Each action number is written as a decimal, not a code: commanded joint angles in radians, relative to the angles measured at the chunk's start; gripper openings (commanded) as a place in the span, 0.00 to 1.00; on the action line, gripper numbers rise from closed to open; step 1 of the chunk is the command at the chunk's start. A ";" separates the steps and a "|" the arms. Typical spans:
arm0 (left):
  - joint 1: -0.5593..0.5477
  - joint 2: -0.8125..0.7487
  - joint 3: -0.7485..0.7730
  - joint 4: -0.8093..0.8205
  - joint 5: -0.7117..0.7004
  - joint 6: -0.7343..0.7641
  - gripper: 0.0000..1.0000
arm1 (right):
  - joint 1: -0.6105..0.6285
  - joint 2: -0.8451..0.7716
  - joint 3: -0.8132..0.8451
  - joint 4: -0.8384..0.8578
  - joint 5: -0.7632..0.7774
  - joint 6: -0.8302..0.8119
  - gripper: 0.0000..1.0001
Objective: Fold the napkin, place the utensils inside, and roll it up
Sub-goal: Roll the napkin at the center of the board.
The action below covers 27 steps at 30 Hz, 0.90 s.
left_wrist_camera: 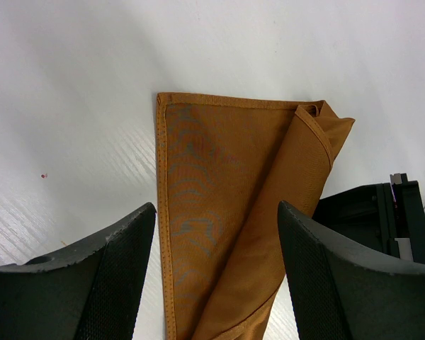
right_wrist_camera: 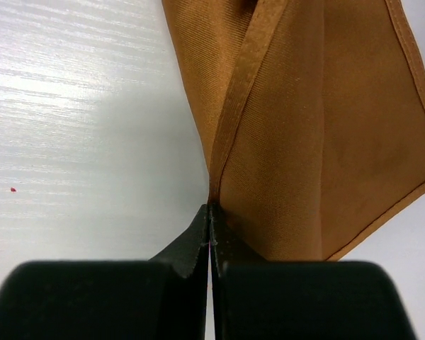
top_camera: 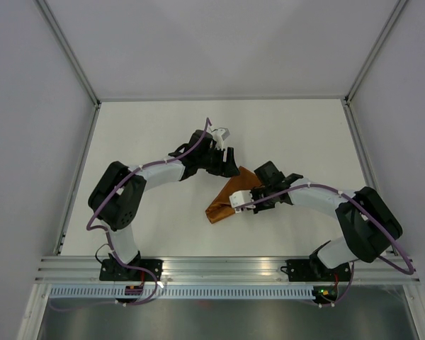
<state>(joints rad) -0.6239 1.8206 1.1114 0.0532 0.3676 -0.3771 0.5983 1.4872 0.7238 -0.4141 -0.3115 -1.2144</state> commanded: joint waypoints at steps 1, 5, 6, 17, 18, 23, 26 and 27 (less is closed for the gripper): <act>0.006 -0.032 0.018 0.005 0.014 0.003 0.74 | 0.001 0.036 0.026 -0.091 0.040 0.065 0.01; 0.006 -0.044 0.019 -0.001 0.021 0.010 0.74 | 0.001 0.053 0.115 -0.138 0.029 0.075 0.01; 0.006 -0.047 0.019 -0.004 0.022 0.010 0.74 | 0.003 0.057 0.141 -0.147 0.025 0.076 0.01; 0.006 -0.090 -0.025 0.019 0.037 0.004 0.74 | 0.000 0.125 0.259 -0.144 0.020 0.142 0.00; 0.006 -0.105 -0.034 0.020 0.030 0.004 0.74 | 0.000 0.139 0.285 -0.140 0.026 0.156 0.00; 0.006 -0.162 -0.067 0.028 -0.001 0.001 0.75 | -0.008 0.226 0.383 -0.144 0.023 0.190 0.00; 0.006 -0.205 -0.097 0.042 -0.027 -0.003 0.75 | -0.014 0.245 0.414 -0.149 0.015 0.213 0.00; 0.006 -0.214 -0.107 0.045 -0.038 -0.008 0.75 | -0.015 0.248 0.439 -0.153 0.011 0.219 0.01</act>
<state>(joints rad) -0.5949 1.6852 1.0389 0.0814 0.3092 -0.3748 0.6052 1.7134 1.0817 -0.5854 -0.3183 -1.0904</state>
